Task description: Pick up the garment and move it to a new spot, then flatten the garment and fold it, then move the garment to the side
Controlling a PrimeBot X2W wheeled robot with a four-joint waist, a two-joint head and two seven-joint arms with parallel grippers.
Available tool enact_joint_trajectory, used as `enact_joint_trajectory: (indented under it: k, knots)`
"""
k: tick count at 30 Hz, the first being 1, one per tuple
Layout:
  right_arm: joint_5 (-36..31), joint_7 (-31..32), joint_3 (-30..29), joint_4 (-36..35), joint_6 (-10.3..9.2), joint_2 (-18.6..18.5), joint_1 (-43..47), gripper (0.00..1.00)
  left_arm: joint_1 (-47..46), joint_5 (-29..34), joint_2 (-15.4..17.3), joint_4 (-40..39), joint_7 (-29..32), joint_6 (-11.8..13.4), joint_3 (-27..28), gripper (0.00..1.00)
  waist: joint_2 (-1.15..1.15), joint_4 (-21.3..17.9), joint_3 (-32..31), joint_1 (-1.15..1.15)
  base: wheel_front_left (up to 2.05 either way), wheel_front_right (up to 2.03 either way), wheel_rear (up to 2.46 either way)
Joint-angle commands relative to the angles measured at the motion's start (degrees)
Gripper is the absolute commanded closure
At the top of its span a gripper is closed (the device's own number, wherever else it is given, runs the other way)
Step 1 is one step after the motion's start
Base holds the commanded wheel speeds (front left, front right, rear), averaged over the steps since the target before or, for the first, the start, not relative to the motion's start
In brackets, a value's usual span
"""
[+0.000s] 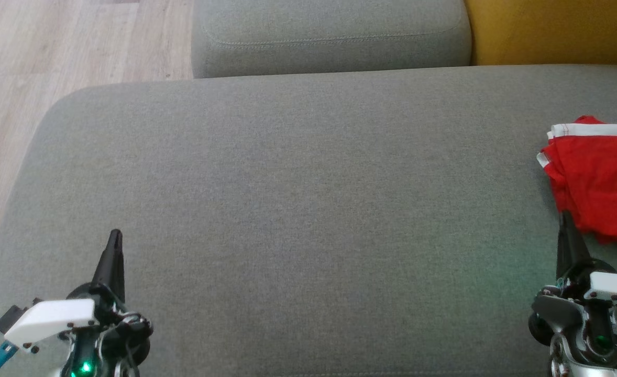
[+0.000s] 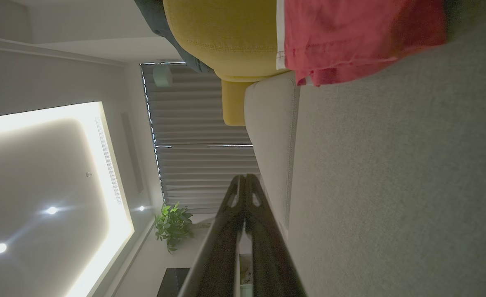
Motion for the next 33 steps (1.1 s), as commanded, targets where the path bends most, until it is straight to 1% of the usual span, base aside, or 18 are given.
enact_joint_trajectory:
  k: [1,33]
  knots:
    - [0.41,0.32,1.19,-2.23,0.39,-0.22,-1.03,1.0,-3.12,-0.26,1.12,-2.18,0.42,-0.42,1.99,1.0,0.0,0.0,0.0,0.0,0.0,0.0,0.0]
    - [0.41,0.32,1.19,-2.23,0.39,-0.22,-1.03,1.0,-3.12,-0.26,1.12,-2.18,0.42,-0.42,1.99,1.0,0.0,0.0,0.0,0.0,0.0,0.0,0.0]
